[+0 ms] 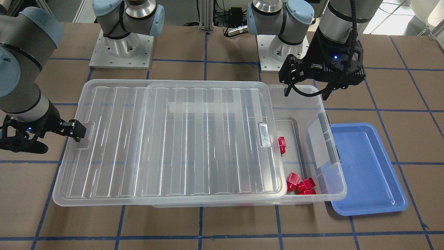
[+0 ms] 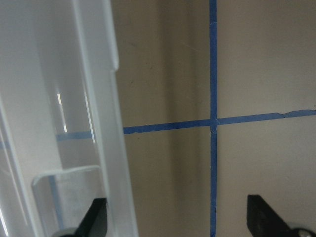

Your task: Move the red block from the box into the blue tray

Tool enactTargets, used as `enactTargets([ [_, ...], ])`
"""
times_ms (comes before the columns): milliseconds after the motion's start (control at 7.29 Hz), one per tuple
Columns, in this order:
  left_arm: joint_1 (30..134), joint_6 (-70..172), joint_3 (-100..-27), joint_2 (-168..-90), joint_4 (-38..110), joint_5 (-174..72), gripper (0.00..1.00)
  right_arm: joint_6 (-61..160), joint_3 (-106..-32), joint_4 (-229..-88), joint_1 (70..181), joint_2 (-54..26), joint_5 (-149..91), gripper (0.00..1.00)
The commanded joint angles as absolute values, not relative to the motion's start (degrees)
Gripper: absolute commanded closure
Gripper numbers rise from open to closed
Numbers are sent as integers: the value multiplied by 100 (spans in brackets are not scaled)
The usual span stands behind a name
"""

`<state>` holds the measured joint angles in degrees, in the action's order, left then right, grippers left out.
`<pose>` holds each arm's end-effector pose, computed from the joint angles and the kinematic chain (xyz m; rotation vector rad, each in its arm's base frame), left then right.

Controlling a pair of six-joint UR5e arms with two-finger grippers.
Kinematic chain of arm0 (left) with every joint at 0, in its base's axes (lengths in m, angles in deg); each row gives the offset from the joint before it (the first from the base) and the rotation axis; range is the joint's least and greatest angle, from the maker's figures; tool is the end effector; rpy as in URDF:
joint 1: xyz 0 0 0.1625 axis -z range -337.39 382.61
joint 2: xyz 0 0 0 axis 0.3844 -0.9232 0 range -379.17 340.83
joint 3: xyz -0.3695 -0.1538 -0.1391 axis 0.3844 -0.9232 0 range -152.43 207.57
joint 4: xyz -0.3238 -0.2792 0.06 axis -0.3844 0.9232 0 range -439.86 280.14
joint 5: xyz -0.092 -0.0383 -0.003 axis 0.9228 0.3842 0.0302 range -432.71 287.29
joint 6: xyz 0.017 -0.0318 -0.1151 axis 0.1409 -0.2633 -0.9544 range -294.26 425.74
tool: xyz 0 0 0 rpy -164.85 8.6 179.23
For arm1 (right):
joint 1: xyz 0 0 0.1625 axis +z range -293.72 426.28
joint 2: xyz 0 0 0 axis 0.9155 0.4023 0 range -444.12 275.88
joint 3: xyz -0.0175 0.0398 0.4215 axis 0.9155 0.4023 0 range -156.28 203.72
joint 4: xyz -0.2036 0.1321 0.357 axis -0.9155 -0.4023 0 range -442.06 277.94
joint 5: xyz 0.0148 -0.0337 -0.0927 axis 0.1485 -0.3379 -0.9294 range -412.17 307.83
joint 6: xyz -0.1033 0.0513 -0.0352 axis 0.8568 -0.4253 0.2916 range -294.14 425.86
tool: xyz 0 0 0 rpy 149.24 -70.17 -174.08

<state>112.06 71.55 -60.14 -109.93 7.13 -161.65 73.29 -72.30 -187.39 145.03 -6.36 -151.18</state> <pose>-0.1304 -0.5263 0.4848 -0.1445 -3.1216 0.1249 0.0004 -0.5847 0.3239 -0.0937 -2.9911 -0.1137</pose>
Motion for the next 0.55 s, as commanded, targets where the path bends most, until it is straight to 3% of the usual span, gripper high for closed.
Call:
enactTargets([
  [0,11190,7154,-6005,-11074,576,-16157,0,7359,-7226,-18709,14223,-616,-15114,0],
  [412,11208,7154,-6014,-11110,530,-16157,0,7386,-7226,-18700,14177,-607,-15105,0],
])
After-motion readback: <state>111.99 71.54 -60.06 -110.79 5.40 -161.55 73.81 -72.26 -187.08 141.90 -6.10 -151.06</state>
